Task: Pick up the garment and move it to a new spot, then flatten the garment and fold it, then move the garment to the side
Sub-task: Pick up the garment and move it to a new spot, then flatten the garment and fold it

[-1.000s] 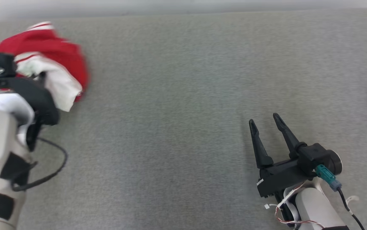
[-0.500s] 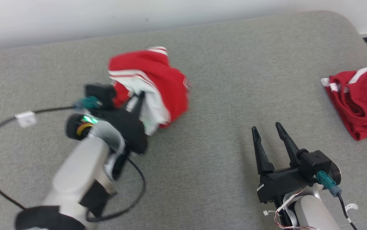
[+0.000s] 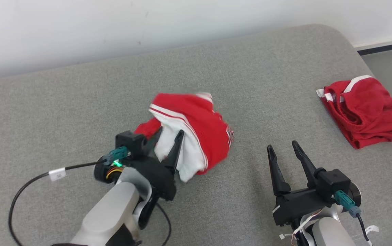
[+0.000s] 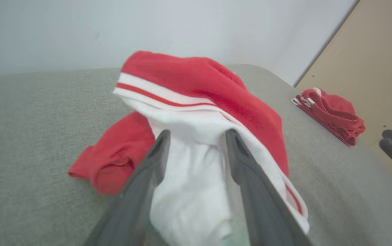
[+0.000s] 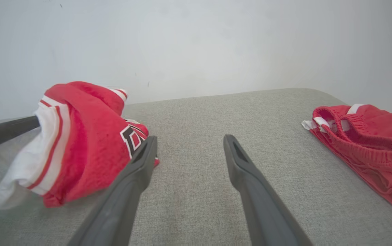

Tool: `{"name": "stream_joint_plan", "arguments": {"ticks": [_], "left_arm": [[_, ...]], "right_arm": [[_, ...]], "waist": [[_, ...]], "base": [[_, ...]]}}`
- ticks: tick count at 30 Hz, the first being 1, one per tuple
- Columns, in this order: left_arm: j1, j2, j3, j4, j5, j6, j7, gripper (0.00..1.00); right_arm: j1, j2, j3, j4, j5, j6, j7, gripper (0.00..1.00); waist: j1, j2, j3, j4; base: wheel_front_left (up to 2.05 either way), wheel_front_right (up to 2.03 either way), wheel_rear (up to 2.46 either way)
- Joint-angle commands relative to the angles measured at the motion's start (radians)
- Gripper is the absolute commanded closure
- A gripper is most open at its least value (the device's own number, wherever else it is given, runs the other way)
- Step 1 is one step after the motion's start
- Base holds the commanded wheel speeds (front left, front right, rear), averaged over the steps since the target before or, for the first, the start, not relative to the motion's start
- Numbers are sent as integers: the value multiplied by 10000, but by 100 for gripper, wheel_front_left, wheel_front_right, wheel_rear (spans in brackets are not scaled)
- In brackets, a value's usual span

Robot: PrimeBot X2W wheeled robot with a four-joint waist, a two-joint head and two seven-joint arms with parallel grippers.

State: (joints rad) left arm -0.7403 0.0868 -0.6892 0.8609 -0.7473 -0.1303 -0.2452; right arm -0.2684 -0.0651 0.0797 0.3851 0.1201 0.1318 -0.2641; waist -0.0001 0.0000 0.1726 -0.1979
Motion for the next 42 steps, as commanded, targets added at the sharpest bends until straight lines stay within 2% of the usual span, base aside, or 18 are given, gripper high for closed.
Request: {"name": "stream_joint_plan", "arguments": {"ticks": [1, 7, 11, 14, 20, 27, 32, 36, 42], "left_arm": [[200, 151, 138, 84, 161, 100, -140, 0], [1222, 632, 1277, -442, 651, 435, -196, 0], [2220, 987, 2321, -1449, 1436, 907, -200, 0], [3187, 1034, 3259, -2304, 2078, 1223, -202, 0], [5030, 777, 5121, -3803, 3476, 1484, -203, 0], [6354, 343, 6482, -4528, 4539, 1282, -204, 0], [7017, 110, 7381, -4706, 5001, 824, -204, 0], [7488, -7, 8077, -4881, 5301, 623, -204, 0], [7894, -210, 8491, -5147, 5768, 452, -205, 0]], "right_arm": [[81, 66, -31, 15, -40, -25, 2, 0], [231, 105, -157, -4, -50, -25, 2, 0], [365, 115, -247, 2, -32, -25, 2, 0], [497, 127, -285, 27, -47, -25, 2, 0], [687, 140, -308, 105, -55, -25, 2, 0], [919, 149, -236, 270, -54, -25, 2, 0], [1003, 151, -80, 350, 23, -25, 2, 0], [1066, 147, 67, 399, 72, -25, 2, 0], [1182, 149, 197, 489, -25, -25, 2, 0]], "waist": [[1, 0, -106, 9], [1, 0, -331, 179], [1, 0, -483, 383], [1, 0, -595, 534], [1, 0, -921, 772], [1, 0, -1336, 939], [1, 0, -1558, 941], [1, 0, -1679, 904], [1, 0, -1759, 949]], "base": [[0, 0, 0], [0, 0, 0], [0, 0, 0], [0, 0, 0], [0, 0, 0], [0, 0, 0], [0, 0, 0], [0, 0, 0], [0, 0, 0]]}}
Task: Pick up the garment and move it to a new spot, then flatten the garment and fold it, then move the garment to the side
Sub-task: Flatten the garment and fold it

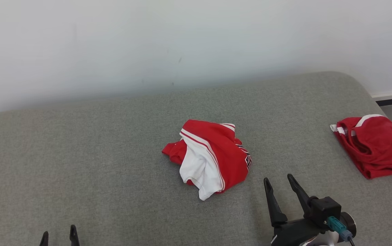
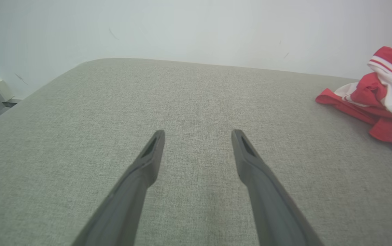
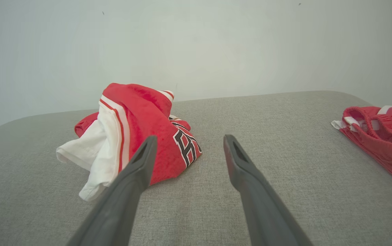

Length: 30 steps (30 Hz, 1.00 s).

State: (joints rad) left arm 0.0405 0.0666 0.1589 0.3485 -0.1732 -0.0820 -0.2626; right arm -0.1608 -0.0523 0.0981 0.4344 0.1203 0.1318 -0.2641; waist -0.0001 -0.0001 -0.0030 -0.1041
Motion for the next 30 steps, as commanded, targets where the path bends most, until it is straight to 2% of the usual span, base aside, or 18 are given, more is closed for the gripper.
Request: {"name": "stream_joint_plan", "arguments": {"ticks": [1, 8, 13, 23, 30], "left_arm": [[121, -49, 23, -58, 90, -31, -30, 0], [-70, -165, -140, -34, 170, -108, -30, 0], [-109, -171, -407, -26, 13, -89, -30, 0], [-437, -165, -1322, 213, -426, 3, -31, 0], [-499, -166, -1589, 213, -642, -32, -31, 0]], "right_arm": [[133, 20, 27, 15, -35, -25, 2, 0], [99, 21, 140, 51, -82, -25, 2, 0], [-204, 21, 599, 5, -12, -25, 2, 0], [-1275, -140, 2139, 618, -5, -25, 4, 0], [-1767, -230, 2305, 1477, -235, -25, 2, 0]], "waist": [[1, 1, -5, 30], [1, 1, 87, 263], [1, 1, 233, 523], [1, 1, 793, 1706], [1, 1, 1043, 2363]], "base": [[0, 0, 0], [0, 0, 0], [0, 0, 0], [0, 0, 0], [0, 0, 0]]}}
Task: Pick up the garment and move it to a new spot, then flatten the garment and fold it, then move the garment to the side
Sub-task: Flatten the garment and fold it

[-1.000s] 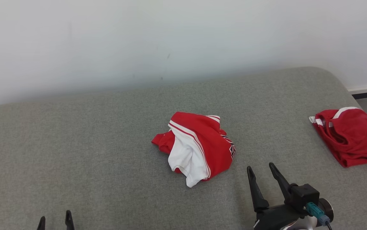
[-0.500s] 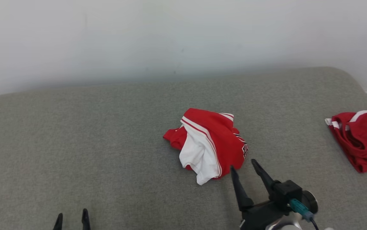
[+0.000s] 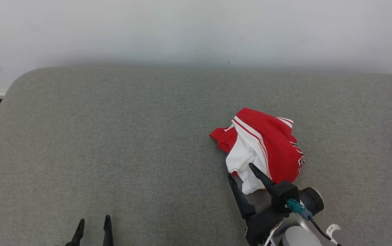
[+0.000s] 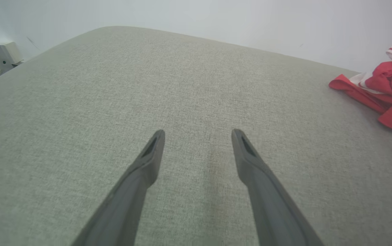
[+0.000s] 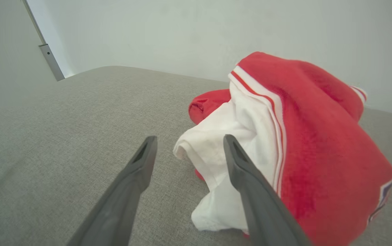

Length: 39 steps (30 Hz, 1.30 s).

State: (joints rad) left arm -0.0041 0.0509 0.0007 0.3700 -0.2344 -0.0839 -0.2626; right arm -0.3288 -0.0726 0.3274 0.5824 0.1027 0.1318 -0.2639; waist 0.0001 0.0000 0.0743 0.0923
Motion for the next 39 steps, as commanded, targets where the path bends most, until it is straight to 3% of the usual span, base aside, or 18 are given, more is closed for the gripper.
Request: {"name": "stream_joint_plan", "arguments": {"ticks": [1, 10, 11, 13, 14, 16, 25, 32, 39], "left_arm": [[-55, -12, -46, 2, -19, -24, -31, 0], [-123, -11, -128, -5, -251, 21, -31, 0], [-129, -11, -129, -14, -285, 29, -31, 0], [-158, -11, -155, -10, -357, 30, -31, 0], [-194, -10, -180, 3, -388, 36, -31, 0], [-234, -10, -228, 15, -412, 43, -31, 0], [-384, -12, -237, 28, -446, 45, -31, 0], [-259, -12, -141, 99, -410, -18, -31, 0], [-415, -9, -425, 160, -396, -68, -31, 0]], "right_arm": [[-185, -29, -18, 87, -108, -25, -1, 0], [-386, -30, -557, 705, -669, -25, 1, 0], [-396, -13, -612, 760, -715, -25, 1, 7], [-463, 8, -676, 813, -808, -25, 1, 36], [-500, 24, -712, 873, -854, -25, 1, 71], [-549, 47, -749, 914, -867, -25, 1, 100], [-672, 107, -932, 345, -618, -25, 1, 100], [-904, 139, -777, -1730, 95, -25, 1, 100], [-2217, -1, -180, -3318, 708, -25, 1, 100]], "waist": [[-1, 0, 323, 477], [-1, 0, 501, 737], [-1, 0, 513, 728], [-1, 0, 540, 693], [-1, 0, 566, 650], [-1, 0, 589, 612], [-1, 0, 623, 552], [-1, 0, 464, 447], [-1, 0, 404, 542]], "base": [[0, 0, 0], [0, 0, 0], [0, 0, 0], [0, 0, 0], [0, 0, 0], [0, 0, 0], [0, 0, 0], [0, 0, 0], [0, 0, 0]]}}
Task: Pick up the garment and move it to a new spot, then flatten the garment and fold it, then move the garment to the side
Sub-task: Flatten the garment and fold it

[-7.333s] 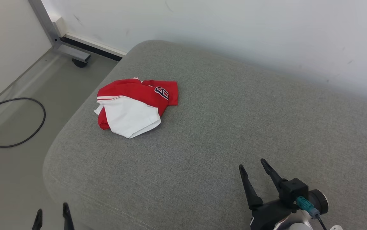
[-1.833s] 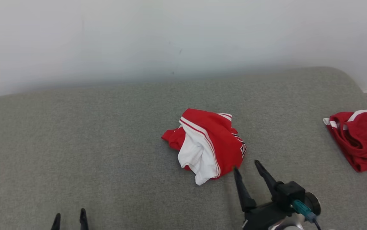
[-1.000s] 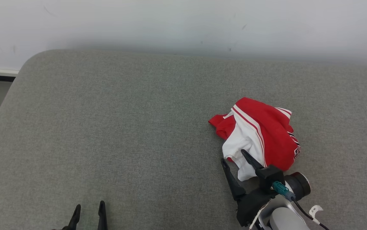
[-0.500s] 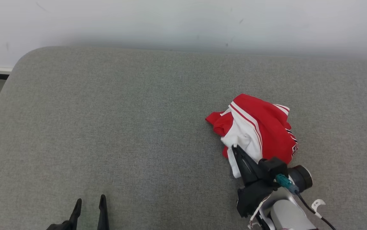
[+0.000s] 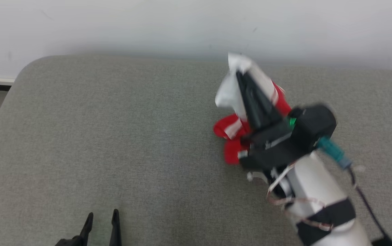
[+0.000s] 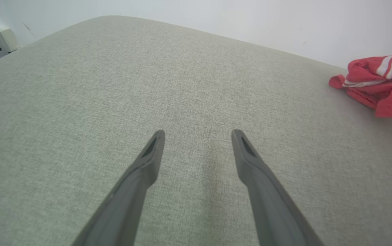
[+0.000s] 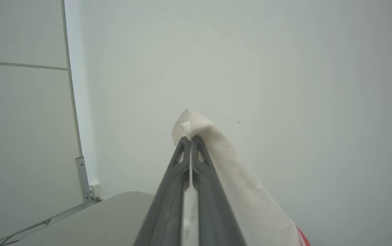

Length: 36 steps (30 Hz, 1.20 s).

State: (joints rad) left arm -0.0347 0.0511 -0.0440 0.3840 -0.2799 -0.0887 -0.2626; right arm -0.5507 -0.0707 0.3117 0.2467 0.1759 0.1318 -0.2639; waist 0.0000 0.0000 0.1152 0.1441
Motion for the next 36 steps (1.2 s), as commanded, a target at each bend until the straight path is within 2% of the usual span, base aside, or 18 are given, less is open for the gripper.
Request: {"name": "stream_joint_plan", "arguments": {"ticks": [1, 6, 8, 9, 13, 17, 22, 27, 36], "left_arm": [[-101, -14, -31, 29, 69, -27, -31, 0], [2, -12, -307, 111, -75, -52, -31, 0], [93, -13, -360, 61, -101, -59, -31, 0], [129, -14, -426, 43, -119, -71, -31, 0], [178, -14, -430, -34, -176, -28, -31, 0], [146, -10, -423, -50, -164, -13, -31, 0], [-177, -13, -471, -29, -20, -53, -31, 0], [-365, -13, -544, 35, 44, -68, -31, 0], [-491, -10, -755, 150, 14, -131, -31, 0]], "right_arm": [[-346, -32, 15, -124, 95, -25, -1, 100], [-2343, -54, -13, -681, 593, -25, 2, 100], [-2616, -13, -510, -666, 864, -25, 2, 100], [-2637, 14, -1193, -550, 919, -25, 2, 100], [-1757, -376, -2506, 136, 635, -25, 1, 100], [-572, -968, -3550, 1187, 223, -25, -1, 100], [497, -1335, -4980, 2265, -127, -24, -1, 100], [974, -1379, -5558, 2447, -309, -25, -1, 100], [588, -1400, -5413, 2325, -499, -25, 1, 100]], "waist": [[0, 0, -14, 63], [0, 0, -40, 401], [0, 0, -19, 474], [0, 0, -32, 538], [0, 0, 20, 487], [0, 0, 169, 192], [0, 0, 379, -229], [0, 0, 476, -522], [0, 0, 555, -443]], "base": [[0, 0, 0], [0, 0, 0], [0, 0, 0], [0, 0, 0], [0, 0, 0], [0, 0, 0], [0, 0, 0], [0, 0, 0], [0, 0, 0]]}}
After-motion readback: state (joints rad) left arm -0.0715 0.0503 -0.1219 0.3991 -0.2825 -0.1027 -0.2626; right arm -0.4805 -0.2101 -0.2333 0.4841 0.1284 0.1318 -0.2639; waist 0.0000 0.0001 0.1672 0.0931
